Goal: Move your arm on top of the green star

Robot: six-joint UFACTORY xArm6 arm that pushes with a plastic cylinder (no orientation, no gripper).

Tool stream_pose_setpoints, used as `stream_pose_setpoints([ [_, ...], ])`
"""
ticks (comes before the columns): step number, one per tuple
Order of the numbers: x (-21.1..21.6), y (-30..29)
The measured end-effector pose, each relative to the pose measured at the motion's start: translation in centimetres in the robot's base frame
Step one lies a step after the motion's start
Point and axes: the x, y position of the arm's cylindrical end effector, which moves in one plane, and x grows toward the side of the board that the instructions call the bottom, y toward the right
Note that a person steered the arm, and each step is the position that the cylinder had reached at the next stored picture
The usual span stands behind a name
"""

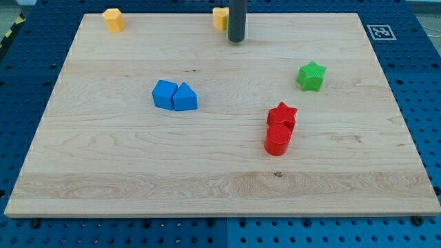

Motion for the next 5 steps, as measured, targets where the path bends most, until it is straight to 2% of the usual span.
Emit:
stream_pose_setpoints([
  [2, 1.3, 6.4],
  [3, 3.6, 9.6],
  [5, 4.8, 10.5],
])
